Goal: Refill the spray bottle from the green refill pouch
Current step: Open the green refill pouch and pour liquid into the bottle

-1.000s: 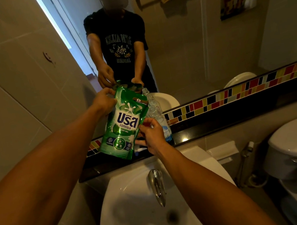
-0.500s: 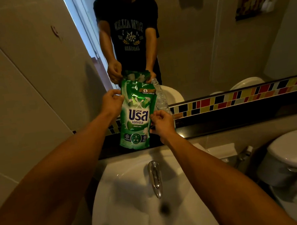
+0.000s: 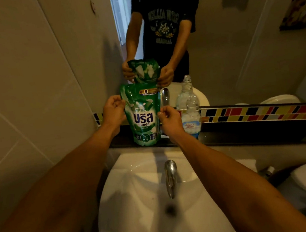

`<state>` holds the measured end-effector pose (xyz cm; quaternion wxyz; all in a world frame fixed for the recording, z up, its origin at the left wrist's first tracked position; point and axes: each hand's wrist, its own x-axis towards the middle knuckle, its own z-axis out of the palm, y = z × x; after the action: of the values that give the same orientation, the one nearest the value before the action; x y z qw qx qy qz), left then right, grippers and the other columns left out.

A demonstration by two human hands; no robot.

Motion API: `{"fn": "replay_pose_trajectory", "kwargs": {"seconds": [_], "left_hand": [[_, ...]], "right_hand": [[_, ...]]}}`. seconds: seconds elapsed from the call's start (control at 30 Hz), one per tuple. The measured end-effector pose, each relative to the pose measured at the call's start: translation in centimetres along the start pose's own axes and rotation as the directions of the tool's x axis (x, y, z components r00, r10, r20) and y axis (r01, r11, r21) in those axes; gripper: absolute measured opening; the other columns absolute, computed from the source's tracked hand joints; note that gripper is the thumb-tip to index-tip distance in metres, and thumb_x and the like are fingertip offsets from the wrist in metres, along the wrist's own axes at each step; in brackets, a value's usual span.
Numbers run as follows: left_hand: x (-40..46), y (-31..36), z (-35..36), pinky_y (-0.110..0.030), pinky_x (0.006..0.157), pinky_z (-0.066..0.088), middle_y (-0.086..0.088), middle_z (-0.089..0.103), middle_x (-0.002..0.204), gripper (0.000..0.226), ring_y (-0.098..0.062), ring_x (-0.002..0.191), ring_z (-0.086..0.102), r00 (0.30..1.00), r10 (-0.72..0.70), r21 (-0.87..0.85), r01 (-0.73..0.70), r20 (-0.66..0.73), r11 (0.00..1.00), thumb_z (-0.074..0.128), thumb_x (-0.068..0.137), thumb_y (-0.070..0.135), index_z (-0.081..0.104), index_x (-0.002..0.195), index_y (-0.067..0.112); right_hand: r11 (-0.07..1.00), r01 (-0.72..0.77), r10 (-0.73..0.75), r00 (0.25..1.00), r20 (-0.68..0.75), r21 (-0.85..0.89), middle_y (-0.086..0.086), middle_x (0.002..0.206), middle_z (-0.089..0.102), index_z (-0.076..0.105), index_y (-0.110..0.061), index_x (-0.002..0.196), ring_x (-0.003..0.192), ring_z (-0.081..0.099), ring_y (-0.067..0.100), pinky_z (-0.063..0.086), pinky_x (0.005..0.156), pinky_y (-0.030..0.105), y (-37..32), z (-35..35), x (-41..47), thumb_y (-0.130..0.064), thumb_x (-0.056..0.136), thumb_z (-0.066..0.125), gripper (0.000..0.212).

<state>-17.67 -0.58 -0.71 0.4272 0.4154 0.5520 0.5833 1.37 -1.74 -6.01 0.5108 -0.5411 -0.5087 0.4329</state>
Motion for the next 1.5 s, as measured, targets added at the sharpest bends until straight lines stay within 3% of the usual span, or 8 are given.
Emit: {"fn": "replay_pose_trajectory", "kwargs": {"seconds": [0.2, 0.37, 0.53, 0.7, 0.93, 1.2, 1.37, 1.5], "left_hand": [[1.1, 0.0, -4.8, -0.038, 0.078, 0.055, 0.006, 0.071, 0.093, 0.011, -0.013, 0.083, 0.068, 0.997, -0.040, -0.046, 0.036, -0.073, 0.998, 0.051, 0.102, 0.013, 0.057, 0.101, 0.022], [2.1, 0.0, -8.1, -0.053, 0.086, 0.054, 0.000, 0.072, 0.095, 0.022, -0.032, 0.098, 0.067, 0.989, -0.068, -0.088, 0.056, -0.135, 0.995, 0.052, 0.101, 0.013, 0.059, 0.089, 0.029], [2.7, -0.5, -10.0, -0.028, 0.051, 0.055, -0.007, 0.068, 0.087, 0.021, -0.021, 0.073, 0.067, 0.982, 0.008, -0.093, -0.026, -0.190, 0.995, 0.047, 0.103, 0.004, 0.055, 0.091, 0.019], [3.7, -2.2, -11.4, -0.029, 0.061, 0.058, -0.008, 0.067, 0.087, 0.021, -0.014, 0.070, 0.068, 0.967, 0.080, -0.017, -0.087, -0.241, 0.996, 0.047, 0.102, 0.000, 0.056, 0.092, 0.017], [4.6, -4.4, -11.7, -0.053, 0.083, 0.056, -0.022, 0.070, 0.106, 0.010, -0.043, 0.099, 0.068, 0.967, 0.047, 0.005, -0.047, -0.249, 0.999, 0.053, 0.094, 0.016, 0.060, 0.096, 0.022], [7.1, -6.5, -11.7, -0.066, 0.075, 0.054, -0.013, 0.073, 0.098, 0.017, -0.045, 0.091, 0.070, 0.966, 0.001, -0.022, -0.007, -0.258, 1.000, 0.057, 0.091, 0.026, 0.064, 0.083, 0.039], [6.9, -5.6, -11.3, -0.056, 0.075, 0.056, -0.013, 0.073, 0.103, 0.014, -0.044, 0.098, 0.069, 0.965, -0.012, -0.044, 0.001, -0.263, 0.999, 0.053, 0.094, 0.018, 0.061, 0.092, 0.029], [5.8, -4.5, -11.0, -0.031, 0.057, 0.053, -0.015, 0.069, 0.116, 0.024, -0.033, 0.093, 0.068, 0.964, -0.004, 0.009, 0.007, -0.267, 1.000, 0.049, 0.097, 0.008, 0.055, 0.119, 0.014]], "right_hand": [[0.999, -0.008, 0.012, 0.996, 0.092, -0.039, 0.016, 0.098, 0.069, 0.057, -0.015, 0.091, 0.098, 0.067, 0.035, 0.060, 0.088, 0.052, -1.2, 4.7, 0.5, -0.010, 0.102, 0.054, 0.013], [0.998, 0.006, 0.003, 0.989, 0.145, -0.057, 0.020, 0.097, 0.067, 0.056, -0.014, 0.091, 0.090, 0.066, 0.032, 0.060, 0.088, 0.052, -1.4, 8.4, 1.6, -0.009, 0.102, 0.055, 0.012], [0.998, 0.004, 0.008, 0.981, 0.194, -0.062, 0.011, 0.091, 0.065, 0.056, -0.022, 0.088, 0.082, 0.060, 0.021, 0.057, 0.083, 0.047, -0.8, 11.4, 2.9, -0.009, 0.102, 0.056, 0.019], [0.996, 0.001, 0.017, 0.980, 0.199, -0.093, 0.003, 0.091, 0.067, 0.057, -0.027, 0.090, 0.087, 0.065, 0.020, 0.060, 0.089, 0.048, 0.4, 13.4, 3.8, -0.010, 0.103, 0.055, 0.022], [0.991, 0.005, 0.018, 0.986, 0.166, -0.134, 0.003, 0.090, 0.065, 0.057, -0.017, 0.096, 0.084, 0.062, 0.018, 0.059, 0.085, 0.042, 1.8, 14.3, 4.7, -0.008, 0.103, 0.053, 0.012], [0.994, 0.008, 0.009, 0.988, 0.156, -0.110, 0.004, 0.095, 0.066, 0.058, -0.015, 0.098, 0.086, 0.062, 0.015, 0.050, 0.075, 0.027, 2.7, 14.4, 5.3, -0.008, 0.103, 0.054, 0.009], [0.996, -0.002, 0.016, 0.985, 0.172, -0.084, 0.002, 0.093, 0.066, 0.057, -0.019, 0.095, 0.084, 0.062, 0.015, 0.051, 0.074, 0.029, 2.7, 14.4, 5.1, -0.008, 0.103, 0.054, 0.014], [0.998, -0.019, 0.030, 0.975, 0.220, -0.053, 0.002, 0.097, 0.067, 0.058, -0.015, 0.118, 0.087, 0.066, 0.014, 0.054, 0.072, 0.027, 2.6, 14.0, 4.8, -0.006, 0.103, 0.054, 0.018]]}}
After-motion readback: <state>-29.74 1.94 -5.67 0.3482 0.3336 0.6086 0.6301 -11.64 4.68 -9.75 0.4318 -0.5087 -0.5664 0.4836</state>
